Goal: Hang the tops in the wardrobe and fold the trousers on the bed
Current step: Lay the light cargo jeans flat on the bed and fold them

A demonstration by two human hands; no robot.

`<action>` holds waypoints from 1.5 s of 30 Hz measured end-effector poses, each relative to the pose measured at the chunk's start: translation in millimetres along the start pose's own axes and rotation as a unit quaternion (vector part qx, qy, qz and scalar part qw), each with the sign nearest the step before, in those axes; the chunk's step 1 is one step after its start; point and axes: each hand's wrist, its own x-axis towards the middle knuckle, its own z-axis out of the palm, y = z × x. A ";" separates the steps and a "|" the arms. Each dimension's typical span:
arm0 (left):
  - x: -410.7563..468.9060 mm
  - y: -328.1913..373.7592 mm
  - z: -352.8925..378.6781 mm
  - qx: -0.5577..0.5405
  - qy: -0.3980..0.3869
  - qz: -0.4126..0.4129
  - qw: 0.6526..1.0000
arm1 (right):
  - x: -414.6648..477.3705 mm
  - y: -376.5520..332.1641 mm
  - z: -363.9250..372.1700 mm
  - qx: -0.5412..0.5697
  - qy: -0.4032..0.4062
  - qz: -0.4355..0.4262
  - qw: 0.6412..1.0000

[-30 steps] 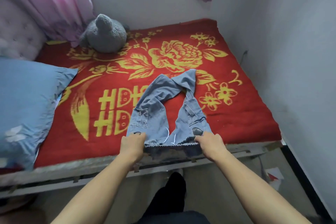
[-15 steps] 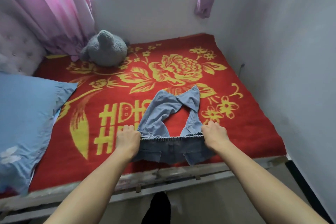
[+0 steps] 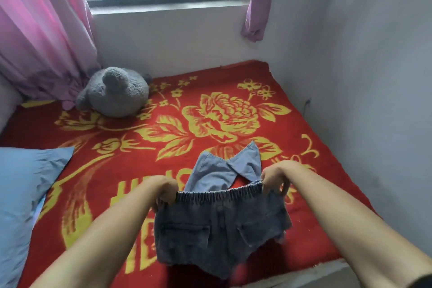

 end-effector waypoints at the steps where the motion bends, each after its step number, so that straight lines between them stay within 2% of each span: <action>1: -5.3 -2.7 -33.0 -0.010 0.048 0.007 0.999 | -8.6 -7.4 -30.0 -0.018 0.057 -0.016 0.998; 3: -26.6 -6.1 -103.5 -0.043 0.174 0.028 0.983 | -30.6 -20.2 -92.4 -0.076 0.231 -0.035 0.969; 5: -62.4 -12.1 -177.4 -0.067 0.334 0.048 0.939 | -60.8 -28.5 -155.8 -0.086 0.424 -0.048 0.900; 7: -109.2 -18.8 -244.0 -0.087 0.504 0.061 0.857 | -102.2 -35.0 -213.8 0.009 0.564 -0.073 0.822; 9: -162.6 -20.2 -293.2 -0.136 0.618 0.078 0.771 | -150.6 -40.3 -255.4 0.069 0.669 -0.102 0.733; 11: -212.8 -15.7 -322.3 -0.177 0.700 0.102 0.684 | -194.6 -44.0 -278.6 0.087 0.752 -0.138 0.639; 13: -252.5 -8.3 -332.3 -0.189 0.761 0.127 0.608 | -228.7 -45.3 -287.4 0.096 0.798 -0.184 0.566; 15: -277.7 -1.7 -330.4 -0.174 0.793 0.135 0.568 | -251.2 -42.3 -289.2 0.107 0.816 -0.213 0.527; 17: -288.9 3.0 -321.0 -0.151 0.805 0.135 0.557 | -261.2 -35.9 -285.5 0.119 0.819 -0.234 0.510; 20: -284.0 11.6 -297.3 -0.101 0.805 0.133 0.570 | -253.0 -21.5 -272.1 0.114 0.813 -0.231 0.523; 22: -267.0 18.0 -276.6 -0.071 0.792 0.119 0.594 | -232.2 -10.0 -258.5 0.108 0.797 -0.221 0.551; 24: -239.5 24.4 -250.7 -0.050 0.772 0.098 0.626 | -201.4 1.2 -239.0 0.092 0.770 -0.205 0.597; 26: -201.2 29.4 -217.6 -0.030 0.739 0.082 0.668 | -163.1 13.5 -211.0 0.076 0.718 -0.198 0.663; 29: -131.6 36.3 -152.4 -0.005 0.651 0.049 0.757 | -94.6 33.1 -152.8 0.043 0.624 -0.183 0.758; 32: -59.6 45.0 -71.4 0.047 0.529 0.027 0.847 | -21.4 50.6 -80.5 0.020 0.528 -0.161 0.833; 35: -1.6 55.3 17.1 0.071 0.412 0.018 0.908 | 38.0 67.8 -4.6 0.000 0.430 -0.134 0.893; 37: 24.9 64.2 71.1 0.085 0.349 0.012 0.933 | 66.5 78.6 42.2 -0.043 0.372 -0.119 0.920; 40: 46.1 77.7 130.4 0.098 0.283 0.011 0.954 | 91.0 94.4 102.9 -0.091 0.306 -0.107 0.942; 42: 51.2 82.1 151.6 0.109 0.264 0.014 0.958 | 95.8 103.8 129.7 -0.110 0.276 -0.105 0.949; 45: 48.4 84.3 150.9 0.113 0.282 0.014 0.953 | 92.7 115.3 140.7 -0.103 0.272 -0.100 0.952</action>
